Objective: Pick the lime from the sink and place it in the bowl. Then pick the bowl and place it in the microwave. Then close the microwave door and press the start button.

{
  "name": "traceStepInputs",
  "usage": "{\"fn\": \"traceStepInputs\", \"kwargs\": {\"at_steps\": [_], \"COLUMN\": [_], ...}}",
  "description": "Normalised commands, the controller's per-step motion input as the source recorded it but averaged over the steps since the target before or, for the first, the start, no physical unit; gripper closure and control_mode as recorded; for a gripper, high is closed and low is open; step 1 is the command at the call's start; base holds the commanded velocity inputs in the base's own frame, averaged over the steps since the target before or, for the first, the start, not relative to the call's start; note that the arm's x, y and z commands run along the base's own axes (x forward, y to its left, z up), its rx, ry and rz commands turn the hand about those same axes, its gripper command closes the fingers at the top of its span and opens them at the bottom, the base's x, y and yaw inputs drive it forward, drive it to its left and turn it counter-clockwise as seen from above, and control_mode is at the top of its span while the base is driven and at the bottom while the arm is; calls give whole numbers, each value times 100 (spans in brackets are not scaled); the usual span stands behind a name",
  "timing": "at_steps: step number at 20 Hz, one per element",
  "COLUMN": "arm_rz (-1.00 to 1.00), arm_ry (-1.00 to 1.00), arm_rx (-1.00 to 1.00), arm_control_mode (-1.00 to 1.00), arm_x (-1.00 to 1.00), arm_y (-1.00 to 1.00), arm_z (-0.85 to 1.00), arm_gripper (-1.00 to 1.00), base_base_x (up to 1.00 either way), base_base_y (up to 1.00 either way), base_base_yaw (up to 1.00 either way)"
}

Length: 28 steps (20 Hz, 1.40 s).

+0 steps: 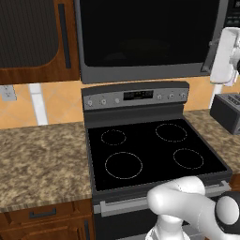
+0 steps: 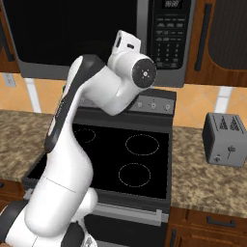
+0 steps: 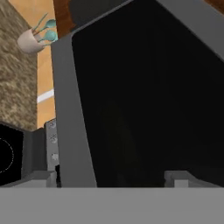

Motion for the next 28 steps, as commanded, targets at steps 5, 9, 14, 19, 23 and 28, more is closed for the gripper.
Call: {"fn": "traceStepInputs", "kwargs": {"at_steps": [5,9,14,19,23,28], "arm_rz": [0,2,1,3,1,0], "arm_ry": [0,0,0,0,0,0], "arm_rx": [16,19,6,0,0,0], "arm_control_mode": [-100,-100,-100,-100,-100,-100], "arm_x": [-49,-21,23,57,38,30], "arm_y": [-80,-83,-29,0,-6,-13], "arm_z": [-10,-27,-38,-23,-9,-2], "arm_gripper": [-100,-100,-100,-100,-100,-100], "base_base_x": [0,0,0,0,0,0], "base_base_y": [0,0,0,0,0,0], "base_base_yaw": [0,0,0,0,0,0]}}
